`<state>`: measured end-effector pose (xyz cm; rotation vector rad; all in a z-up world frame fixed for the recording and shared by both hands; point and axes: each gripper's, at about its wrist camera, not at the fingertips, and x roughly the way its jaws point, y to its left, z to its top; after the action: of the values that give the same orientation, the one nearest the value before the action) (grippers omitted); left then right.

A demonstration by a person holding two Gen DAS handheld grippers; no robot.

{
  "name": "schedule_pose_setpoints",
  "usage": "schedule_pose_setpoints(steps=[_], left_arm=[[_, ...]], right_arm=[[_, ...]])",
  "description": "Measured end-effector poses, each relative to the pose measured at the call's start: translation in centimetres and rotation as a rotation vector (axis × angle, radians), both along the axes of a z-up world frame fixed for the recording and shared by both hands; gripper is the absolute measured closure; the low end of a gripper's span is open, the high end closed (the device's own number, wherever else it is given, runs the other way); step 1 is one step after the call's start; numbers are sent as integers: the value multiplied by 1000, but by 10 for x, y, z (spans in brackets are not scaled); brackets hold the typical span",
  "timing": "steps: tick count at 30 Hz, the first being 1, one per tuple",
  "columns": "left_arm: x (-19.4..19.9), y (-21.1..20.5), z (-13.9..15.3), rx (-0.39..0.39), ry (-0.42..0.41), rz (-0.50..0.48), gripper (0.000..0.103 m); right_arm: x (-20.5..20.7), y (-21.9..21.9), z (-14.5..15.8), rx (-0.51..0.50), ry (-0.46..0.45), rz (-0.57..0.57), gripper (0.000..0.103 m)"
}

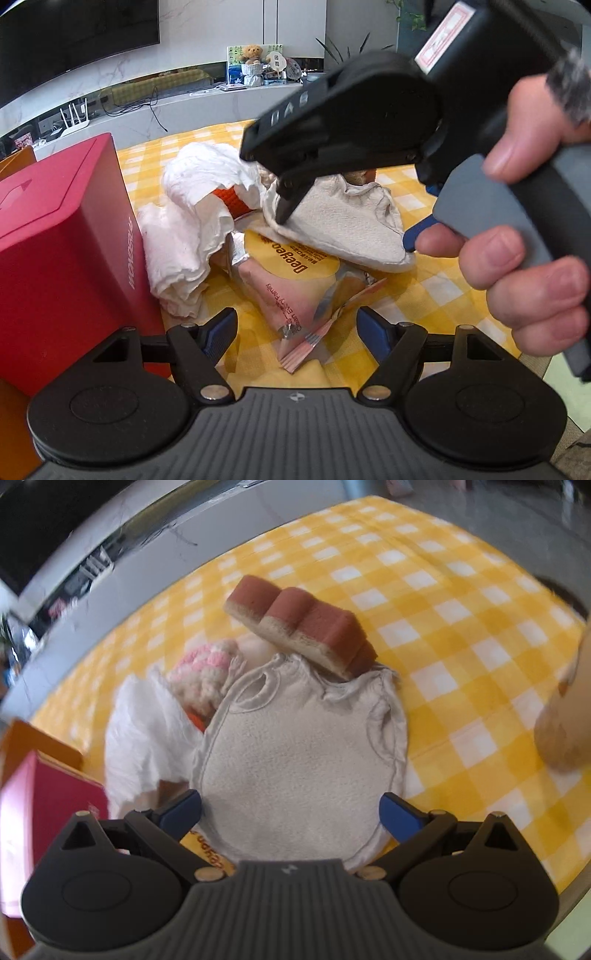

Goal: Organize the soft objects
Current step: 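Close the right tool on the edge of the beige bib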

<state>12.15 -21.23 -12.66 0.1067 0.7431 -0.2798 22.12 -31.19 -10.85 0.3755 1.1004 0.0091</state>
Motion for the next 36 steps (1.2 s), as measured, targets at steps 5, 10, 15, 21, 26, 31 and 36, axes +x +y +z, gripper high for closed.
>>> schedule_pose_setpoints(steps=[5,10,15,21,26,31,36], left_arm=[[-5,5,2,9,-9,-15,16],[-8,2,4,25,-10,-14,16],[-12,4,7,17,-1,-13,16],[-10,7,4,23,1,-17,16],[-7,8,0,20,14,-20,16],[-3,13,-2,-5,37,3,16],[-2,18,-1,-13,42,14,16]], right_arm=[[-6,-15,-8,120,25,-30,39],[-11,-31,-12,60,53,-100,103],[-21,-45,-4,122,11,-122,98],[-31,-19,39,105,-237,44,13],[-21,25,25,-123,-134,205,19],[-18,26,4,-240,-80,232,20],[-18,15,2,-74,-44,214,83]])
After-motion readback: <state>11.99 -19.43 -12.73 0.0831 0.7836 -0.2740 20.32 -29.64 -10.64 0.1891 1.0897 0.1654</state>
